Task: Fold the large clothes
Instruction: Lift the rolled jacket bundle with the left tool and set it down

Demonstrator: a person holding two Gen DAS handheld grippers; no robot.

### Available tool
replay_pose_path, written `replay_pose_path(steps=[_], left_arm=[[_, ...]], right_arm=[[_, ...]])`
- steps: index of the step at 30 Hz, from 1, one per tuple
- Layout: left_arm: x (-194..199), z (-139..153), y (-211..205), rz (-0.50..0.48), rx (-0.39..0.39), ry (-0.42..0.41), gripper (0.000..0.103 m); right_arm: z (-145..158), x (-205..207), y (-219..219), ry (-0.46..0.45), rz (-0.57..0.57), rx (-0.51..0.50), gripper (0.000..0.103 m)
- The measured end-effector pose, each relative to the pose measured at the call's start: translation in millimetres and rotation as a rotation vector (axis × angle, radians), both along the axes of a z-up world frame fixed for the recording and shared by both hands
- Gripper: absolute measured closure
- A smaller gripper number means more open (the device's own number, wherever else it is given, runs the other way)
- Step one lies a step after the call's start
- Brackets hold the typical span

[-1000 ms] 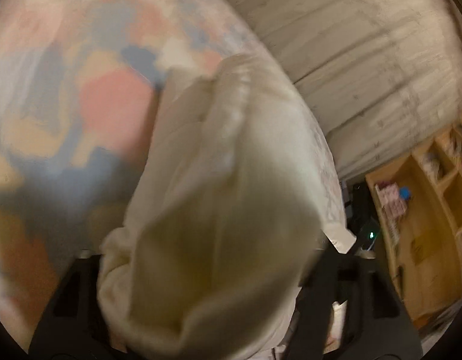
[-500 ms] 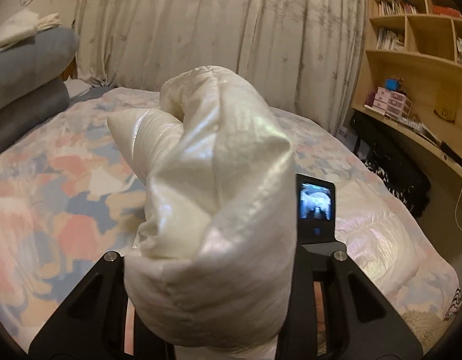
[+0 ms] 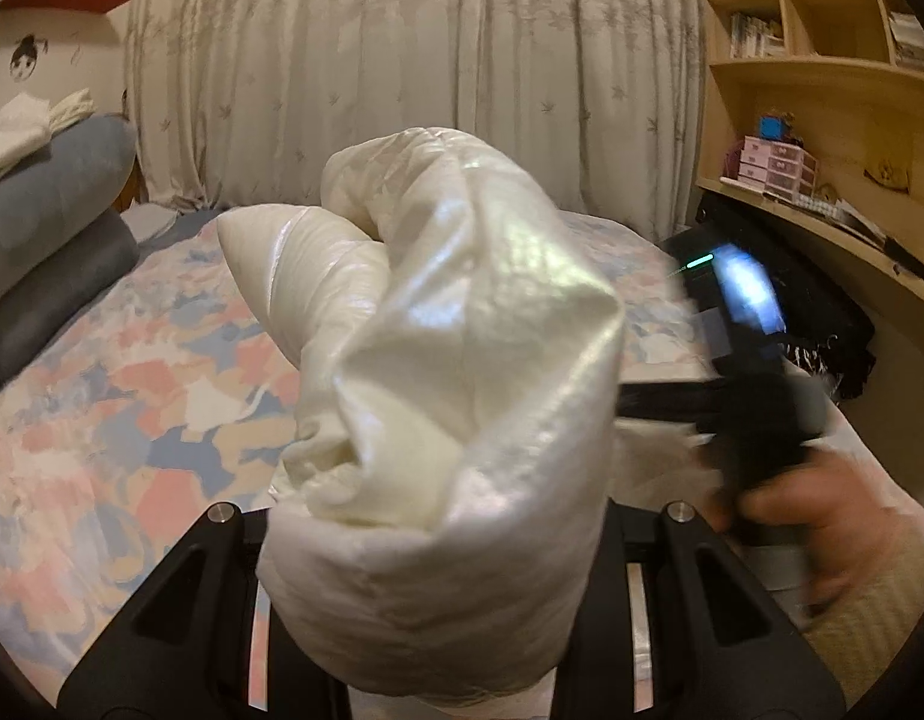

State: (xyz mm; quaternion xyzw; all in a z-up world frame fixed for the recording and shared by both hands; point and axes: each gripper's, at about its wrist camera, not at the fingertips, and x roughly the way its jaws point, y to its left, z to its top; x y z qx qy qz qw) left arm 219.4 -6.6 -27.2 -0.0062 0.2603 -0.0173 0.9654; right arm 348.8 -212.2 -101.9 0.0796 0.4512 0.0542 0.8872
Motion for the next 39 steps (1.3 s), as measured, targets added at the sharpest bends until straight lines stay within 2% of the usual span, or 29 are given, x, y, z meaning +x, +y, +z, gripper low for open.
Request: replay_pose_path(steps=[2,4,8,11,14,17,19,22,25,28,33,37,39], left_arm=[[2,6,-17,-0.017,0.030,-0.005,0.074],[2,9,-42,-0.046,0.067,-0.011,0.074],[0,12,-105,-0.123,0.127,-0.021,0.074],[3,0,-155,-0.195,0.170,-0.011,0.074],[5,-23,-210,-0.269,0.209,0.027,0.074],[5,-53,-259,-0.321,0.274,0.065,0.074],[-3,-72,-285,-0.339,0.342,0.046,0.074],[-13,-100,-315,-0.363,0.446,0.007,0.074],[-23,-119,-326,-0.379,0.500,-0.019,0.072],[-28,-121,-327,-0.392,0.483,-0.007,0.070],[-17,-95,-304,-0.431,0.398,0.060,0.049],[-14,-70,-289,-0.440,0.342,0.098,0.046],[-14,-59,-281,-0.452,0.312,0.117,0.041]], right_arm=[[20,-24,-26,-0.042,-0.063,-0.001,0.055],[38,-55,-62,-0.093,-0.173,0.022,0.042],[53,-117,-116,-0.168,-0.362,0.030,0.040],[48,-155,-142,-0.174,-0.480,0.048,0.039],[41,-182,-160,-0.176,-0.579,0.054,0.039],[39,-200,-176,-0.189,-0.657,-0.012,0.039],[38,-210,-185,-0.183,-0.695,-0.043,0.039],[33,-222,-196,-0.160,-0.725,-0.037,0.039],[20,-225,-201,-0.127,-0.728,-0.033,0.039],[17,-229,-200,-0.100,-0.704,-0.013,0.039],[16,-227,-193,-0.117,-0.660,-0.013,0.039],[34,-229,-183,-0.139,-0.621,-0.011,0.039],[46,-228,-173,-0.148,-0.601,-0.005,0.039]])
